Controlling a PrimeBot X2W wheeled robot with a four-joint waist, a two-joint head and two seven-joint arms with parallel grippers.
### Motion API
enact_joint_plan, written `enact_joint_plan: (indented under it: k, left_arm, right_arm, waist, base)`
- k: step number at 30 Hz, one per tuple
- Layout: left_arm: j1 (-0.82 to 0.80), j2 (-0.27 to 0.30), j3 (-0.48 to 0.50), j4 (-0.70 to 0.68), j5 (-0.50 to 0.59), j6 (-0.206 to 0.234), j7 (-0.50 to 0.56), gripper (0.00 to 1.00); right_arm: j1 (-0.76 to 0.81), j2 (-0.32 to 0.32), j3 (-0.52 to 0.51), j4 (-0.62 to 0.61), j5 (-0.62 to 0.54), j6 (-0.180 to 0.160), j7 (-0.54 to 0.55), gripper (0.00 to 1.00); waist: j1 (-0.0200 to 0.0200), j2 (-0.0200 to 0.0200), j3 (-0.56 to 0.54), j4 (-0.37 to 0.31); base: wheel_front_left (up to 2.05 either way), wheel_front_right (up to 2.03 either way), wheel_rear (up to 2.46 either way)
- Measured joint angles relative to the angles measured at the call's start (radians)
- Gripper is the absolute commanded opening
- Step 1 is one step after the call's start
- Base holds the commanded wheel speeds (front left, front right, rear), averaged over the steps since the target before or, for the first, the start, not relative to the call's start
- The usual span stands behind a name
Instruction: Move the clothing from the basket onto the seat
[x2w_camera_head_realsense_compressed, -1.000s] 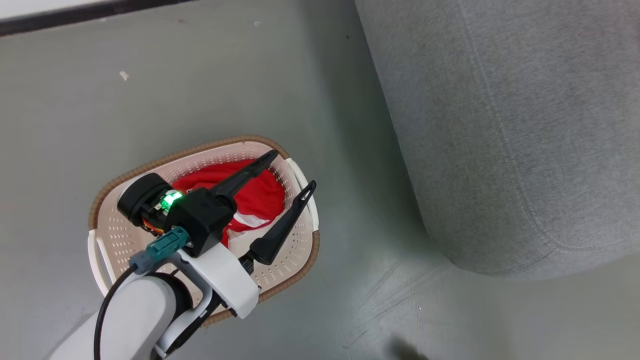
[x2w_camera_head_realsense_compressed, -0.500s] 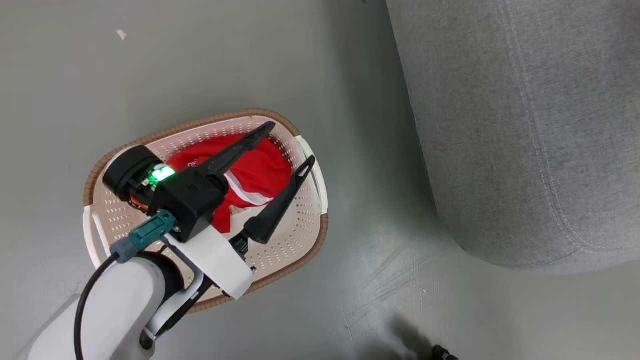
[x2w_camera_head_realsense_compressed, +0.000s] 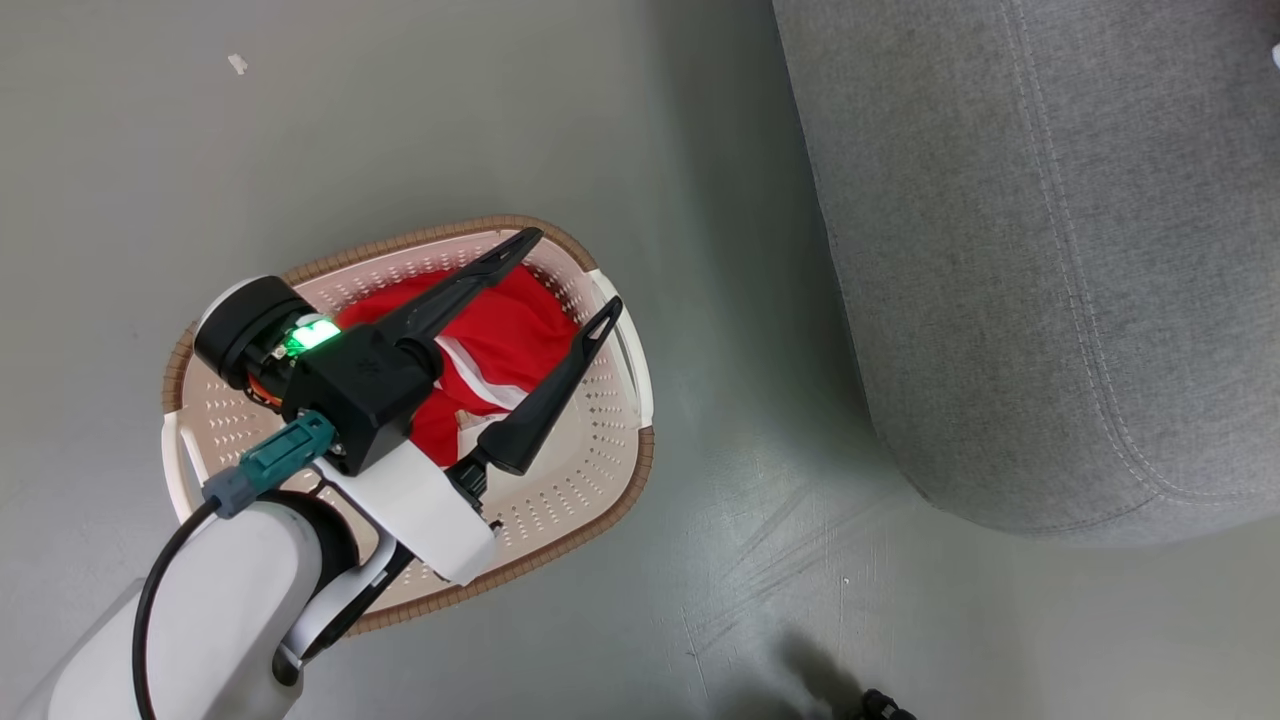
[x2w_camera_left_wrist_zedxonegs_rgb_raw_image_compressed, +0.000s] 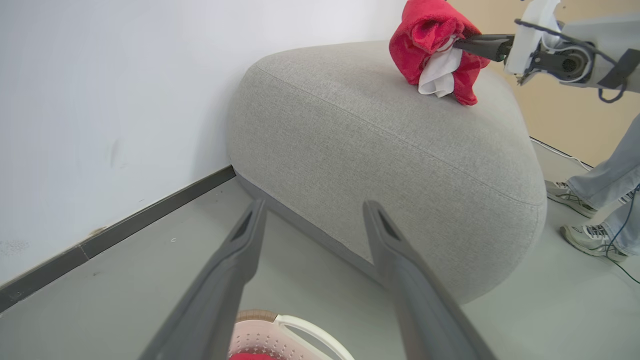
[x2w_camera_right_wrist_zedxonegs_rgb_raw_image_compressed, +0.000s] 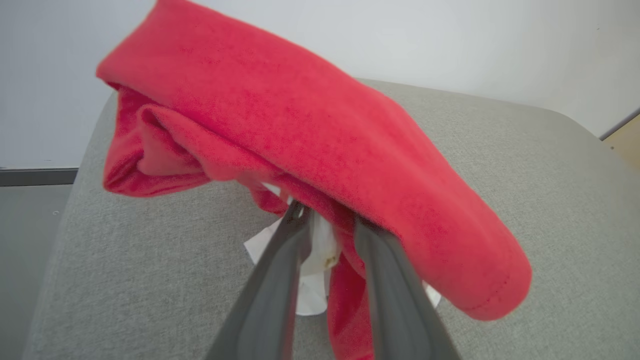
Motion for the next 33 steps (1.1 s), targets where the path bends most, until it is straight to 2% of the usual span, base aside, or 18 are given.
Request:
enact_joint_plan:
  k: [8, 15, 23, 33]
  left_arm:
    - [0.000, -0.006, 0.000, 0.028, -0.001, -0.007, -0.028, 1.00]
    - [0.000, -0.014, 0.000, 0.053, -0.003, -0.015, -0.056, 1.00]
    - [0.002, -0.026, 0.003, 0.087, -0.012, -0.020, -0.087, 1.00]
    - [0.021, -0.033, 0.030, 0.129, -0.030, -0.022, -0.132, 1.00]
  right_arm:
    - [0.006, 0.026, 0.039, 0.079, 0.078, 0.000, 0.000, 1.00]
    - [0.013, 0.020, 0.097, 0.082, 0.133, 0.000, 0.000, 1.00]
    - [0.027, -0.013, 0.142, 0.050, 0.168, 0.000, 0.000, 1.00]
    - [0.063, -0.038, 0.177, -0.047, 0.191, 0.000, 0.000, 1.00]
  waist:
    - [0.0000, 0.0000, -0.030, -0.005]
    - [0.0000, 0.0000, -0.066, -0.006]
    - [0.0000, 0.0000, -0.119, -0.006]
    - [0.0000, 0.0000, -0.198, -0.004]
  base:
    - [0.00, 0.00, 0.00]
    - [0.00, 0.00, 0.00]
    - [0.00, 0.00, 0.00]
    - [0.00, 0.00, 0.00]
